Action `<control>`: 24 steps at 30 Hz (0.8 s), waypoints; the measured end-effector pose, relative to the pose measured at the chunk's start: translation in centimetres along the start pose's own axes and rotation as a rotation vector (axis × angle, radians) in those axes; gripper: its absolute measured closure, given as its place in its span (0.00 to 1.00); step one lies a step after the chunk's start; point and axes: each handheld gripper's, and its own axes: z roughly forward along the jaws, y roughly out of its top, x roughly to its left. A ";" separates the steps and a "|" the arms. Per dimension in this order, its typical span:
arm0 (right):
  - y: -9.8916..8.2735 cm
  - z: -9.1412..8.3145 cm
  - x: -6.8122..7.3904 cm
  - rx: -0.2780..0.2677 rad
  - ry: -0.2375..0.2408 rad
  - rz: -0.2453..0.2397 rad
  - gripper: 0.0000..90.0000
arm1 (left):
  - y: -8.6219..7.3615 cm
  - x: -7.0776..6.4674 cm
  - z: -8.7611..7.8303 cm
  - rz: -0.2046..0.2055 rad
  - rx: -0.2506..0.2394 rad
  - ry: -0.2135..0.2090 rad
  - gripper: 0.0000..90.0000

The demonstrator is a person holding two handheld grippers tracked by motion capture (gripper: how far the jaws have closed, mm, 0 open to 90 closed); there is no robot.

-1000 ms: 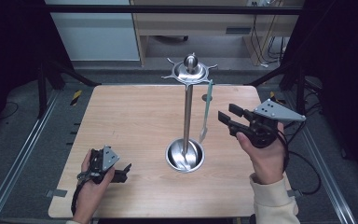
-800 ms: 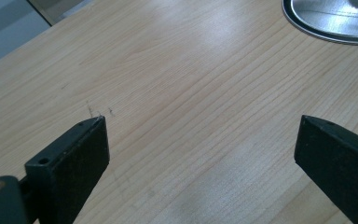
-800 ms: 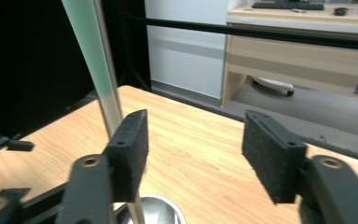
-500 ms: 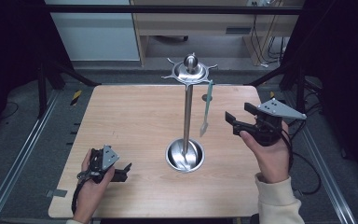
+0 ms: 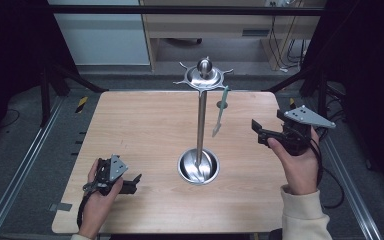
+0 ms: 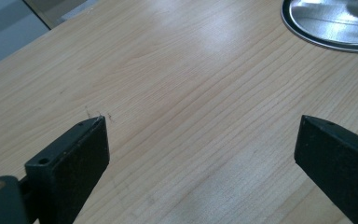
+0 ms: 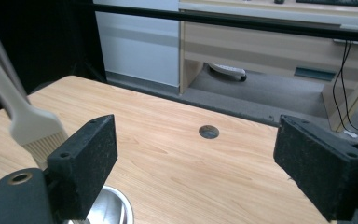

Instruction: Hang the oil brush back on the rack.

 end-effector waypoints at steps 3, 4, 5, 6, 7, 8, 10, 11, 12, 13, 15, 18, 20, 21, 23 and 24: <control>-0.6 0.3 -0.7 0.016 -0.013 0.006 0.13 | 0.0 0.1 0.0 -0.004 0.001 0.001 0.03; -0.6 0.3 -0.7 0.016 -0.013 0.006 0.13 | 0.0 0.1 0.0 -0.003 0.000 0.002 0.03; -0.8 0.4 -0.9 0.022 -0.014 0.011 0.13 | 0.0 0.0 0.0 -0.003 -0.002 0.001 0.03; -1.0 0.6 -1.2 0.029 -0.013 0.024 0.12 | 0.0 0.0 0.0 -0.002 -0.002 0.000 0.03; -1.0 0.6 -1.2 0.029 -0.013 0.024 0.12 | 0.0 0.0 0.0 -0.002 -0.002 0.000 0.03; -1.2 0.7 -1.4 0.031 -0.015 0.025 0.11 | 0.0 0.0 0.0 -0.002 -0.003 -0.001 0.03; -1.4 0.9 -1.7 0.032 -0.023 0.034 0.11 | 0.0 0.0 0.0 0.002 -0.001 -0.002 0.03; -1.6 0.9 -1.8 0.034 -0.026 0.033 0.11 | 0.0 0.0 0.0 0.002 -0.001 -0.002 0.03; -1.7 1.0 -2.0 0.035 -0.028 0.033 0.11 | 0.0 0.0 0.0 0.000 -0.004 0.000 0.03; -1.8 1.1 -2.1 0.038 -0.032 0.036 0.11 | 0.0 -0.1 -0.1 0.000 -0.002 0.000 0.03; -2.3 1.4 -2.5 0.047 -0.050 0.036 0.11 | -0.1 0.0 -0.1 0.002 0.001 0.005 0.03; -2.9 1.9 -2.8 0.065 -0.069 0.025 0.12 | 0.0 -0.1 -0.1 0.005 0.002 0.008 0.03; -3.2 2.1 -2.8 0.073 -0.078 0.024 0.12 | 0.0 -0.1 -0.1 0.007 0.005 0.009 0.03; -3.4 2.2 -2.9 0.080 -0.085 0.023 0.12 | 0.0 -0.2 -0.1 0.008 0.006 0.008 0.03; -3.9 2.5 -3.1 0.088 -0.088 0.030 0.13 | 0.0 -0.2 -0.1 0.009 0.007 0.007 0.03; -4.1 2.7 -3.2 0.092 -0.089 0.029 0.13 | 0.0 -0.2 0.0 0.007 0.006 0.008 0.03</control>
